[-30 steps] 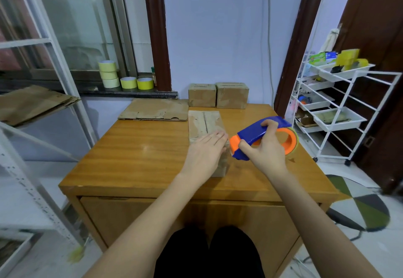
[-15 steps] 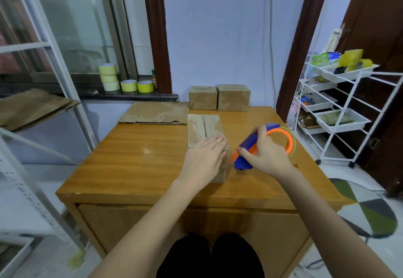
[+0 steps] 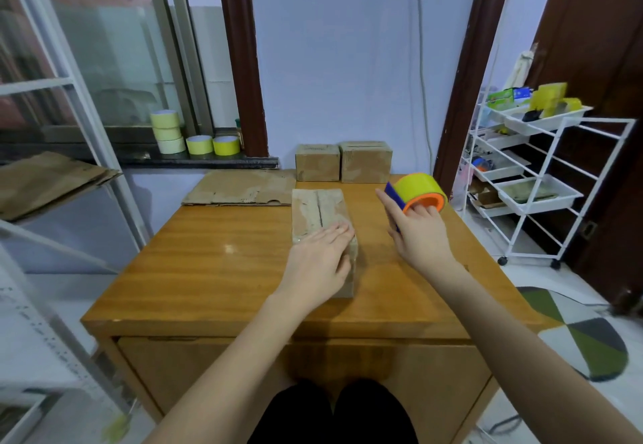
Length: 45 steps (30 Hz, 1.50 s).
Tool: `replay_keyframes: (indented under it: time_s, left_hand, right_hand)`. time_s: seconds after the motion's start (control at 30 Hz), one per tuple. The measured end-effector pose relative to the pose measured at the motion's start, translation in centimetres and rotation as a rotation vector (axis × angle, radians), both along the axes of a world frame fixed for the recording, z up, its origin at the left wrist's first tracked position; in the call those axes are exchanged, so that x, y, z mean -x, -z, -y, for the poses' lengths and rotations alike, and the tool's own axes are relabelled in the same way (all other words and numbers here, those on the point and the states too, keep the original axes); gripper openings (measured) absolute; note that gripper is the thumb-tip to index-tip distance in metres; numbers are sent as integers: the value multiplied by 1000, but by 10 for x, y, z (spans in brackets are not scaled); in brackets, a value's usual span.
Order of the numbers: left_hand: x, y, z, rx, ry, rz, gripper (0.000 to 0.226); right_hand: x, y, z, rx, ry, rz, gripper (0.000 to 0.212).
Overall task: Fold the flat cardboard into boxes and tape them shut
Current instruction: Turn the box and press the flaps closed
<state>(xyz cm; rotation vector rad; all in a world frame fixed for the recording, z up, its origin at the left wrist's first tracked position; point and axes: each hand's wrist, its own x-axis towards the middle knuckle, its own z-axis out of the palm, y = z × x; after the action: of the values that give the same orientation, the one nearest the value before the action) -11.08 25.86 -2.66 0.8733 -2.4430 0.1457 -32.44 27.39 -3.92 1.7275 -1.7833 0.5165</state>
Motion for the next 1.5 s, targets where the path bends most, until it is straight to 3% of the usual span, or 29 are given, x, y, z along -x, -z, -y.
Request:
replay_keyframes:
  time_s: [0.13, 0.33, 0.57, 0.73, 0.87, 1.17, 1.37, 1.5]
  left_hand:
    - [0, 0, 0, -11, -10, 9, 51]
    - [-1, -2, 1, -31, -9, 36, 52]
    - [-1, -3, -2, -49, -18, 17, 54]
    - [-1, -6, 2, -79, -24, 36, 53]
    - [1, -10, 4, -89, -32, 47, 46]
    - [0, -13, 2, -109, -31, 55, 41]
    - [-1, -16, 1, -139, -39, 123, 48]
    - [1, -18, 0, -138, -80, 163, 57]
  right_hand:
    - [-5, 9, 5, 39, -129, 18, 96]
    - [-1, 34, -6, -113, -269, 165, 90]
    - [10, 41, -29, -118, -393, 256, 56]
    - [21, 51, -47, -153, -360, 402, 67]
    - [28, 56, -61, -242, -338, 388, 81]
    - [34, 60, -84, -297, -234, 415, 88]
    - [34, 63, -95, -117, -133, 552, 85]
    - [18, 49, -94, 88, -191, 474, 58]
